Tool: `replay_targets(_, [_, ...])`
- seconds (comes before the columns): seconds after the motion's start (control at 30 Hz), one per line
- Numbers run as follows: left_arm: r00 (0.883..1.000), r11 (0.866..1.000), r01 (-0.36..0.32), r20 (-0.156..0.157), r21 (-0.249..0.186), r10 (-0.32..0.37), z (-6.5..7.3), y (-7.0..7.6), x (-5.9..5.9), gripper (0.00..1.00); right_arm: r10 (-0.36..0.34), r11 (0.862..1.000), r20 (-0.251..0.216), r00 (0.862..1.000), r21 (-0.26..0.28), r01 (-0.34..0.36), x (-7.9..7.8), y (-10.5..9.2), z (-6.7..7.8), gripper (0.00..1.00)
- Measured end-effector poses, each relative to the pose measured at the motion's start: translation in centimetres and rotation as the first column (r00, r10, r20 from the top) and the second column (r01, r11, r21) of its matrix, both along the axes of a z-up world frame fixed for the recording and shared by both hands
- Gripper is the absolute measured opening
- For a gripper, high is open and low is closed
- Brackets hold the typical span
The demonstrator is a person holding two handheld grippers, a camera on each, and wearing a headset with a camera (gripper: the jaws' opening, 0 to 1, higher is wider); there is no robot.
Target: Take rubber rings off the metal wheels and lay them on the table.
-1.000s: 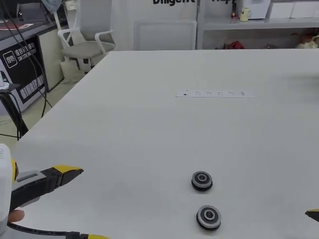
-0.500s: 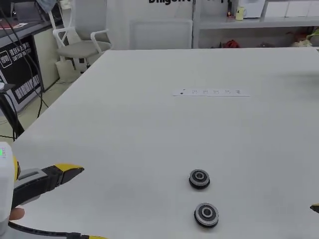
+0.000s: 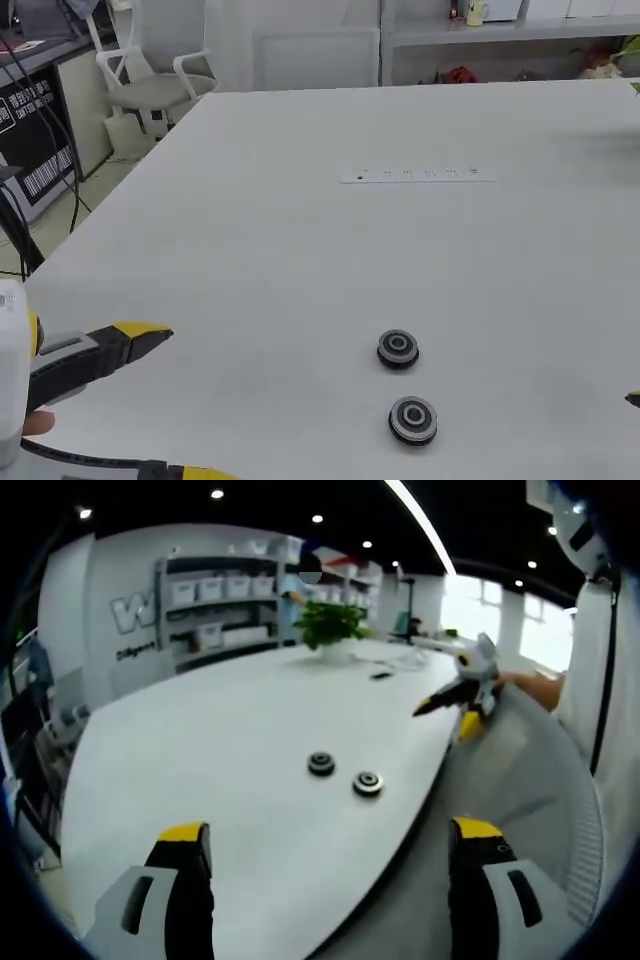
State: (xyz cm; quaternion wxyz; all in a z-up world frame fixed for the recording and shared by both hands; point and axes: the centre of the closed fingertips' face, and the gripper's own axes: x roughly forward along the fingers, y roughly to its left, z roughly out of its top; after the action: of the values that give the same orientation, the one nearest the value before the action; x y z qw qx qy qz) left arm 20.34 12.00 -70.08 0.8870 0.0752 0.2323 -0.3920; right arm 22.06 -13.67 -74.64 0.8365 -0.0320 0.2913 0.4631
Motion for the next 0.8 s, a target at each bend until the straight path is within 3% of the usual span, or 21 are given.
replay_targets(0.23, [0.999, 0.999, 0.032, -0.008, 0.006, -0.032, 0.3, -1.3, -0.1, 1.0, 0.006, 1.0, 0.0, 1.0, 0.02, -0.006, -0.2, 0.3, 0.0, 0.82])
replay_targets(0.47, [0.997, 0.997, 0.074, -0.009, -0.004, -0.074, 0.7, -2.0, 0.1, 1.0, 0.014, 1.0, 0.031, 0.999, 0.025, -0.015, 0.1, 0.5, 0.8, 0.82])
replay_targets(0.6, [0.993, 0.993, 0.119, 0.008, -0.003, -0.118, 1.7, -3.3, -0.4, 1.0, 0.029, 0.998, 0.059, 0.998, 0.046, -0.032, 0.4, 0.9, 1.9, 0.81])
replay_targets(0.8, [0.989, 0.99, 0.141, 0.041, -0.01, -0.14, 3.1, -4.6, 0.0, 1.0, 0.046, 0.997, 0.083, 0.995, 0.063, -0.051, 1.1, 1.8, 2.4, 0.79])
